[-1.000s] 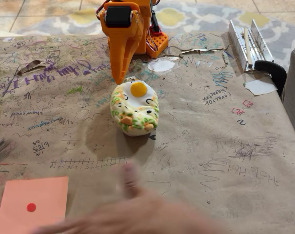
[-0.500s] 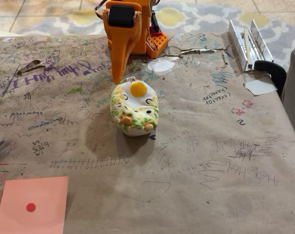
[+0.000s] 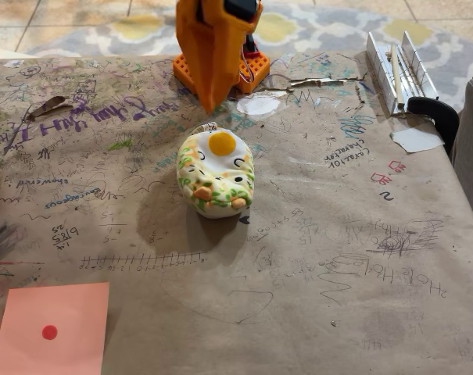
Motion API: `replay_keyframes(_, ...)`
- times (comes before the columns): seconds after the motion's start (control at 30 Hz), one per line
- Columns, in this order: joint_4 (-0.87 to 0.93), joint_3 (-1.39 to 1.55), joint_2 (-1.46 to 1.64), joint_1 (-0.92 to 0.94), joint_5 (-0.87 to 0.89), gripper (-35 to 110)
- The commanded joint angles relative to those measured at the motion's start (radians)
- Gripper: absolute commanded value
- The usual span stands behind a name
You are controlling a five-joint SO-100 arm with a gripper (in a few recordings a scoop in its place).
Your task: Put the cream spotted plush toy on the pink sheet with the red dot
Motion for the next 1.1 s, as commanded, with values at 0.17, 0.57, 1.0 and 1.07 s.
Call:
replay_keyframes(0.17, 0.356, -0.365, -0.353, 0.091, -0.841, 35)
replay_keyframes(0.57, -0.021, -0.252, -0.842, 0.339, -1.154, 35)
replay_keyframes(1.0, -0.476, -0.201, -1.111, 0.074, -0.793, 19)
replay_keyframes(1.07, -0.584, -0.179, -1.117, 0.063, -0.698, 0)
